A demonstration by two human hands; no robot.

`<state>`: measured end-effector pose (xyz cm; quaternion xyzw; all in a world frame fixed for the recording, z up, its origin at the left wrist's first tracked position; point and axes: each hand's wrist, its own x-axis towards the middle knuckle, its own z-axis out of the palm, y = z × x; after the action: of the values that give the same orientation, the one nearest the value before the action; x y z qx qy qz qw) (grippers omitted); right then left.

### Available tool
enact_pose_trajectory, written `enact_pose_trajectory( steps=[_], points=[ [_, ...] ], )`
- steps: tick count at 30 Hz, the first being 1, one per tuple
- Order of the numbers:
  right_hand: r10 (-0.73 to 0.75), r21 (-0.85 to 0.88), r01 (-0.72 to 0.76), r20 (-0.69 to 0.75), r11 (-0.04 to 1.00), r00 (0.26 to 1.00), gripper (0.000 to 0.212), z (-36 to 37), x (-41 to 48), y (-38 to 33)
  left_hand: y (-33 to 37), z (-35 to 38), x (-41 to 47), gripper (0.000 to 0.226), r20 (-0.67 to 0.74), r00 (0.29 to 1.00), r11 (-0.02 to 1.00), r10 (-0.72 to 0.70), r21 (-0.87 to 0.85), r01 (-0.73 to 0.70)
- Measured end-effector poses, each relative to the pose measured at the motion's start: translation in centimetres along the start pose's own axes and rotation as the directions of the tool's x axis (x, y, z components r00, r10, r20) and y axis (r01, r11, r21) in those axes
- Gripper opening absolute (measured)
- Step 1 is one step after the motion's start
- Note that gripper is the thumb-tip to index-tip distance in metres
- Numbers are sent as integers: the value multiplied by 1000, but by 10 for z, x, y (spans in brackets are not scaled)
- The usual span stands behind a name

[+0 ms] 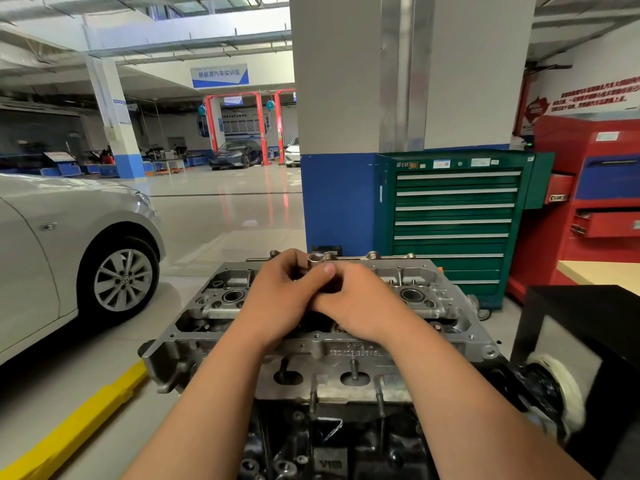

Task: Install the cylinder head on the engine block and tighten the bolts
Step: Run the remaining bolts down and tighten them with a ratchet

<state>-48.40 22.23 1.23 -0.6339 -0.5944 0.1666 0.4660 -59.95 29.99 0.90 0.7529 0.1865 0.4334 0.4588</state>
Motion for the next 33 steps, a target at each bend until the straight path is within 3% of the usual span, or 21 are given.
enact_pose_trajectory(
  steps=[2, 5, 8, 10, 14, 16, 18, 22, 25, 28, 31, 33],
  points=[
    [26, 9, -27, 57, 1000, 998, 13, -2, 0, 2, 0, -2, 0, 18, 10, 1000, 1000, 15, -3, -15],
    [46, 22, -46, 21, 999, 999, 2, -2, 2, 5, 1, -2, 0, 18, 54, 999, 1000, 8, -29, -6],
    [25, -12, -25, -28, 1000, 999, 16, 3, 4, 2, 0, -1, 0, 21, 13, 1000, 993, -10, -121, 12],
    [9, -21, -10, -9, 1000, 1000, 23, 2, 2, -2, 0, -1, 0, 17, -37, 999, 996, 10, -86, -13],
    [56, -25, -55, 35, 998, 998, 17, -2, 1, 1, 1, -2, -3, 2, -59, 997, 998, 51, -38, -53],
    [77, -54, -74, 42, 996, 996, 3, -3, 1, 3, 2, -3, -4, 14, -37, 997, 997, 70, -21, -71],
    [44, -59, -43, 15, 997, 999, 7, -1, 2, 2, 3, -4, -4, 25, -17, 998, 996, 52, -68, -53],
    [20, -60, -21, -22, 998, 1000, 2, 2, 2, 0, 2, -1, -2, 18, -14, 1000, 998, 28, -62, -28],
    [34, -51, -33, 22, 998, 999, 20, 0, 1, 1, -1, -2, -1, 7, -41, 999, 998, 32, -54, -34],
    [42, 0, -42, 52, 999, 998, 9, -3, 0, 2, -1, -4, -2, 25, -7, 999, 995, 36, -90, -37],
    [59, -15, -59, -16, 998, 998, 8, -1, 2, 2, -1, -4, 0, 32, 56, 998, 978, -31, -203, 42],
    [49, -35, -49, -21, 998, 999, 20, 3, 1, 0, 1, -2, 0, 34, 45, 998, 987, -38, -152, 44]
  ],
)
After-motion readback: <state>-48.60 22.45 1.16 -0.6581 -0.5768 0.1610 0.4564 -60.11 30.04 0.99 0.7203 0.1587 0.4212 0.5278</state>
